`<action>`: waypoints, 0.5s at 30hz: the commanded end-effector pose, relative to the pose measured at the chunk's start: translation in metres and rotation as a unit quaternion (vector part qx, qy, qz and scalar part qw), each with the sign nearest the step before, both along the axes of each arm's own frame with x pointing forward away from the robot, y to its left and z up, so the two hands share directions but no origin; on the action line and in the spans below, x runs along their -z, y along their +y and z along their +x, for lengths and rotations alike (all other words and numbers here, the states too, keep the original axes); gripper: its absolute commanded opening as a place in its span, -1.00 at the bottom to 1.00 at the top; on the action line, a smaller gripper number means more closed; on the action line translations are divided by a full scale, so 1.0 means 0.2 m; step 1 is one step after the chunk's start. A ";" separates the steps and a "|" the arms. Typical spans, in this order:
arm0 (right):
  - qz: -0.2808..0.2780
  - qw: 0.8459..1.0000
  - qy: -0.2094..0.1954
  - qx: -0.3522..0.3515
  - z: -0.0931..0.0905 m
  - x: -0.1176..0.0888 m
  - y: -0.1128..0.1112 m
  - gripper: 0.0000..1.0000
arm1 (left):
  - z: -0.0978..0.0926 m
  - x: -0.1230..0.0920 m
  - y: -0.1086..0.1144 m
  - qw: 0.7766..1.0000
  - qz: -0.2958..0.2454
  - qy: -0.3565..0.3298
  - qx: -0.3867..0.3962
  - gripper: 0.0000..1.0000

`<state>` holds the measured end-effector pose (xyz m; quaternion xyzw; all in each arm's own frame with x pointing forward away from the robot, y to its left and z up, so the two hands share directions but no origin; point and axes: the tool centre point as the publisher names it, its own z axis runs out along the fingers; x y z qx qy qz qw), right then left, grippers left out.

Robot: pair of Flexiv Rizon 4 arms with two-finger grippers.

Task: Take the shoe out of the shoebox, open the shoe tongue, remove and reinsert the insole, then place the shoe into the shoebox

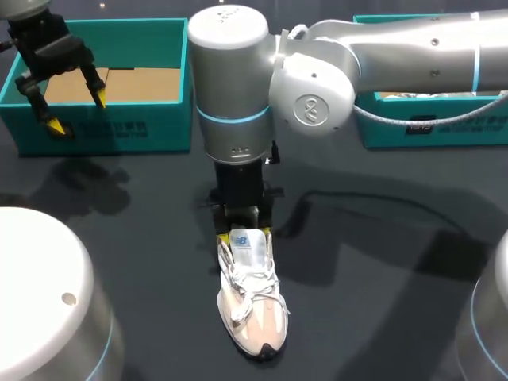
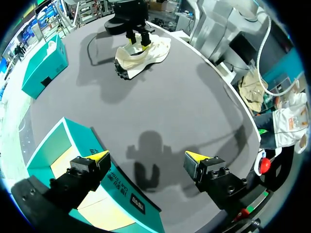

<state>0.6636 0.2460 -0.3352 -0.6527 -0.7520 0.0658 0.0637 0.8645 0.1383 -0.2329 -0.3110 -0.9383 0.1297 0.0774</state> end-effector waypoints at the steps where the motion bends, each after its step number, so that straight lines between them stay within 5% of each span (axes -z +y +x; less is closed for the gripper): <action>1: 0.005 1.000 -0.003 0.003 -0.02 0.01 -0.02 0.32 | 0.00 0.00 0.00 1.000 0.001 0.000 0.000 1.00; 15: 0.015 1.000 -0.002 -0.010 -0.01 0.02 0.00 0.66 | 0.00 0.00 0.00 1.000 0.001 0.000 0.000 1.00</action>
